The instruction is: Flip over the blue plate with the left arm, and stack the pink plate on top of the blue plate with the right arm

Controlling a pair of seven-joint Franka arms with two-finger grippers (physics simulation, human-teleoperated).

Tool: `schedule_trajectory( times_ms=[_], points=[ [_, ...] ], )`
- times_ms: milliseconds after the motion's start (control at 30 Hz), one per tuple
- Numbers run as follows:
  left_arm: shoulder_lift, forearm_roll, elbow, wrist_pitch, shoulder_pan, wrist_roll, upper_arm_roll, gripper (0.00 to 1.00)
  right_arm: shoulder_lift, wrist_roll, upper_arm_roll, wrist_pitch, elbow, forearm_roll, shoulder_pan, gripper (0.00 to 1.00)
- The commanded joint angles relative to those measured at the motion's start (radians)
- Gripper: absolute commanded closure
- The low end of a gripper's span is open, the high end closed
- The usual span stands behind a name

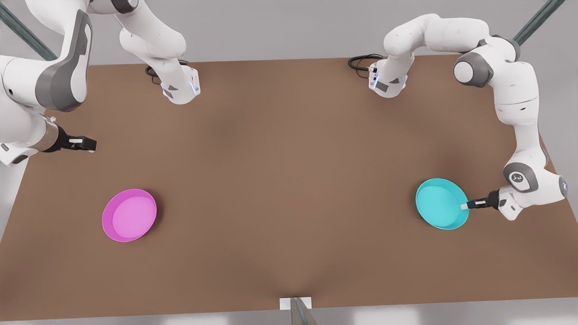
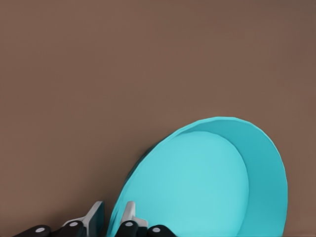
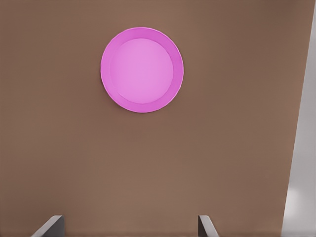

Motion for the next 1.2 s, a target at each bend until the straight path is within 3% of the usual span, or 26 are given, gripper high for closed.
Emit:
schedule_trajectory(
  times_ms=[0, 100, 267, 533, 667, 733, 900, 933, 967, 1033, 1067, 1167],
  points=[
    [-0.001, 0.0, -0.001, 0.002, -0.001, 0.076, 0.0, 0.6, 0.0, -0.001, 0.0, 0.0, 0.001, 0.001, 0.001, 0.0],
    [0.001, 0.0, -0.001, -0.001, -0.004, 0.073, 0.0, 0.62, 0.0, -0.001, 0.0, 0.0, 0.001, 0.001, 0.001, 0.0],
    [-0.009, 0.002, -0.001, -0.001, -0.019, 0.069, 0.0, 0.79, 0.0, -0.003, 0.0, 0.0, 0.001, 0.001, 0.001, 0.0],
    [-0.075, 0.039, 0.002, -0.031, -0.058, 0.031, 0.001, 0.79, 0.001, -0.009, -0.015, -0.002, -0.002, 0.005, 0.001, 0.0],
    [-0.251, 0.336, 0.037, -0.128, -0.415, -0.277, 0.109, 0.79, 0.006, -0.013, -0.015, -0.005, -0.002, 0.005, 0.001, 0.0],
    [-0.274, 0.42, 0.129, -0.255, -0.498, -0.447, 0.107, 0.79, 0.006, -0.013, -0.015, -0.005, -0.002, 0.005, -0.001, 0.0],
    [-0.308, 0.859, 0.209, -0.44, -0.791, -0.836, 0.109, 0.79, 0.013, -0.013, -0.031, -0.006, -0.002, 0.007, -0.001, 0.0],
    [-0.28, 0.957, 0.209, -0.446, -0.901, -0.851, 0.19, 0.79, 0.017, -0.013, -0.032, -0.006, -0.002, 0.007, -0.001, 0.0],
    [-0.257, 0.962, 0.209, -0.438, -1.067, -0.872, 0.377, 0.79, 0.021, -0.013, -0.032, -0.006, -0.002, 0.007, -0.001, 0.0],
    [-0.173, 0.961, 0.21, -0.433, -1.292, -0.967, 0.598, 0.79, 0.023, -0.015, -0.04, -0.006, -0.002, 0.007, -0.001, 0.0],
    [-0.135, 0.961, 0.242, -0.432, -1.357, -1.013, 0.658, 0.79, 0.023, -0.015, -0.04, -0.006, -0.002, 0.007, -0.001, 0.0],
    [-0.101, 0.968, 0.278, -0.443, -1.458, -1.245, 0.655, 0.79, 0.021, -0.024, -0.04, -0.009, -0.001, 0.007, -0.001, 0.0]
  ],
)
